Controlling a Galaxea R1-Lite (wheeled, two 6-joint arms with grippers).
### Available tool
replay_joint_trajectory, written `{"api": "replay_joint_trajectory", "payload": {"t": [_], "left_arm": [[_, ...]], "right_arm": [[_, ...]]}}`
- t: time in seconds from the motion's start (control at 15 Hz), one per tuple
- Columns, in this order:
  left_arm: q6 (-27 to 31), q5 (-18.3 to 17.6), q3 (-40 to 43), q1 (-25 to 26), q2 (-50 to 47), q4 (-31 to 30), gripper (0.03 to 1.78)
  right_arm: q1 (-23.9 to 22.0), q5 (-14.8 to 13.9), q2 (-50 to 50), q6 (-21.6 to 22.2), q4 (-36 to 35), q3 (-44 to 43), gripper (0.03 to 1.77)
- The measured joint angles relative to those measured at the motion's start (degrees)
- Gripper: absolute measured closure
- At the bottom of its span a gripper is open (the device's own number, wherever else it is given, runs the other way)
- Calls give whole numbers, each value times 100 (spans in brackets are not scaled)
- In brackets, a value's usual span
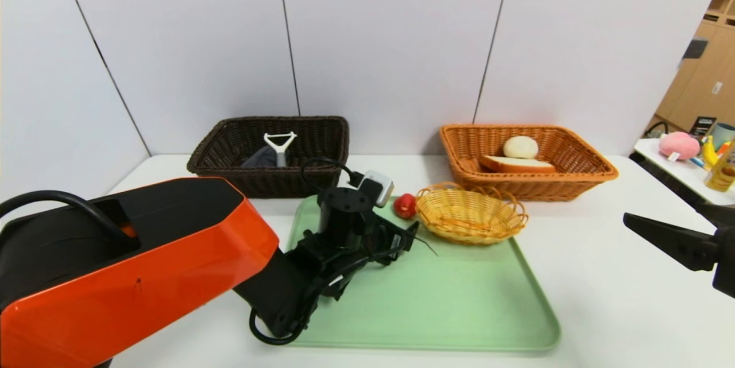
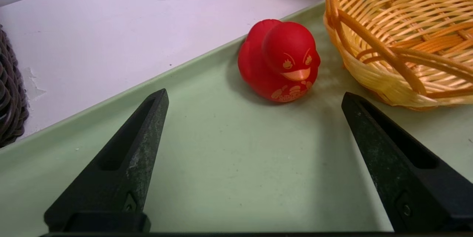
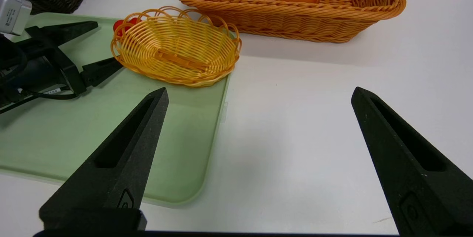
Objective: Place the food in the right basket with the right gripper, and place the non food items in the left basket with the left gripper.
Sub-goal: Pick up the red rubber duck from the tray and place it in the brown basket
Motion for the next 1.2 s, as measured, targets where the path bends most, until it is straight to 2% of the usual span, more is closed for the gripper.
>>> {"api": "replay_joint_trajectory", "payload": {"t": [0.27, 1.2], "left_arm": [[5, 190, -200, -38, 35, 272, 14], [10, 483, -677, -167, 291, 263, 12]], "right_arm": [[0, -4, -11, 2, 0, 0, 9], [9, 7, -138, -24, 2, 135, 9]]}}
